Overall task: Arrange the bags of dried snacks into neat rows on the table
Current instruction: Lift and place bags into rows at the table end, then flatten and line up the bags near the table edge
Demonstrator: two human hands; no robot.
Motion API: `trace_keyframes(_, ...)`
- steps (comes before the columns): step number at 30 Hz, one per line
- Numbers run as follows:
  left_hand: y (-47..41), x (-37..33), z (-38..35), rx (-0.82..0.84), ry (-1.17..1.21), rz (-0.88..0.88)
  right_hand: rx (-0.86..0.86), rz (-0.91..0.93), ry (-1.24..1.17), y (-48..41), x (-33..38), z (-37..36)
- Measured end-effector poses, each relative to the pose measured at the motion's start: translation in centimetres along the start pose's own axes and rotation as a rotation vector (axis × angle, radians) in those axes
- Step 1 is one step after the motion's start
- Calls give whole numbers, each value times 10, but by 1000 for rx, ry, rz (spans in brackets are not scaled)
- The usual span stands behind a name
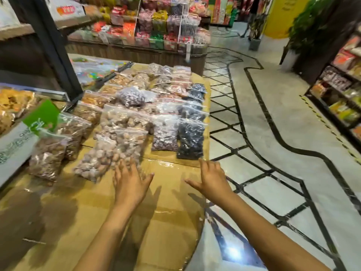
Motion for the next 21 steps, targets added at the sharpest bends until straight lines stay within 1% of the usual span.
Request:
trace_keyframes(3,11,-33,-11,11,-106,-47,-38,50,34,-5,-29,22)
trace_keyframes(6,9,-45,-14,-2,-165,-10,-55,94,17,-22,-43,25)
trace_keyframes(9,-4,-51,-15,-22,-198,36,-30,145,9,-49,-46,16)
trace_keyframes(12,-29,-51,-24,-15,-183,142,-30,239,18,-88,-48,11)
trace_keyframes(17,-90,-67,-43,-65,-97,259,-23,387,6,-179,-59,21)
trace_keyframes(19,-117,-81,-49,-44,-81,300,-32,418,-27,-216,-66,31)
trace_keyframes(21,-147,-98,-50,-76,-74,318,-23,449,-90,-252,-72,39)
Point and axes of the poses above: each hand's wrist, its own y-axis away from the middle knuckle, its own z-axis out of the back of the hand, x = y × z, the point moved 9 cm from there along -y, towards the middle knuckle, and after that the axes turned 3 degrees about z, right-handed, at the moved point
